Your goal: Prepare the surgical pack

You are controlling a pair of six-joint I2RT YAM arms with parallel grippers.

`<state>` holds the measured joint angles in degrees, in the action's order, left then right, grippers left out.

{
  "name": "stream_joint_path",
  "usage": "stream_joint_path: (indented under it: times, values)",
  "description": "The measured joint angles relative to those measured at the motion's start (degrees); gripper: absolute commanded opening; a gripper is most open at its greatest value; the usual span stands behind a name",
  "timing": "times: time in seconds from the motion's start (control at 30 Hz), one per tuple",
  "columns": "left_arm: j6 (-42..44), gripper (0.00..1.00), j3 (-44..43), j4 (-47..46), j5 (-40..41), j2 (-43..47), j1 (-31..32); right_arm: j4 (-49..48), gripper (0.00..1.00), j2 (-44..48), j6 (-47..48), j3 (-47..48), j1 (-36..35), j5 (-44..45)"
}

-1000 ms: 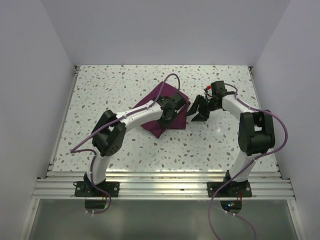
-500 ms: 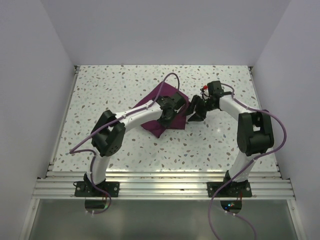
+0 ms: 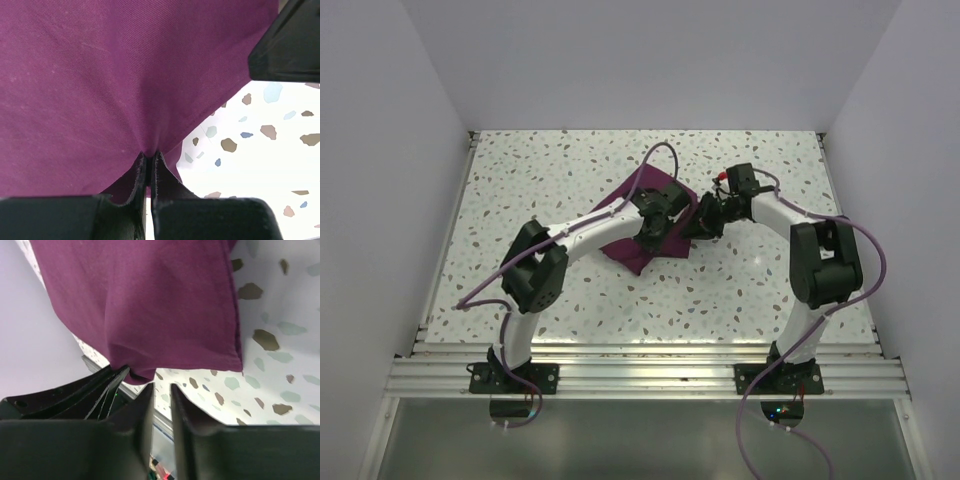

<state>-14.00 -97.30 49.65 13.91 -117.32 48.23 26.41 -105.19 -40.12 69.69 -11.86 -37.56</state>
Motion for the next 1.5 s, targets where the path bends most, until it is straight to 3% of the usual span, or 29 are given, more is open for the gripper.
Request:
stream_joint_path:
  times: [0.03, 0.33, 1.03, 1.23, 1.5]
  values:
    - [0.0, 0.00, -0.3, 0.3, -0.1, 0.0, -0.1, -0.8, 0.13, -0.2, -0.9, -0.2, -0.2, -0.4]
    - [0.0, 0.00, -2.3, 1.6, -0.7, 1.8, -0.2, -9.6, 0.00, -2.4, -8.7, -2.5, -1.8, -3.6]
    - [3.3, 0.00, -2.2, -0.8, -2.6, 3.2, -1.2, -49.2, 0.00, -12.9, -38.4, -6.5, -6.7, -0.2]
    - [3.9, 0.00, -1.2, -2.1, -2.6, 3.3, -1.4, -57.2, 0.00, -16.0, -40.7, -6.5, -6.8, 2.6]
    - [4.1, 0.00, -0.3, -3.0, -2.6, 4.3, -1.4, -58.6, 0.00, -15.7, -39.1, -6.9, -6.7, 9.9]
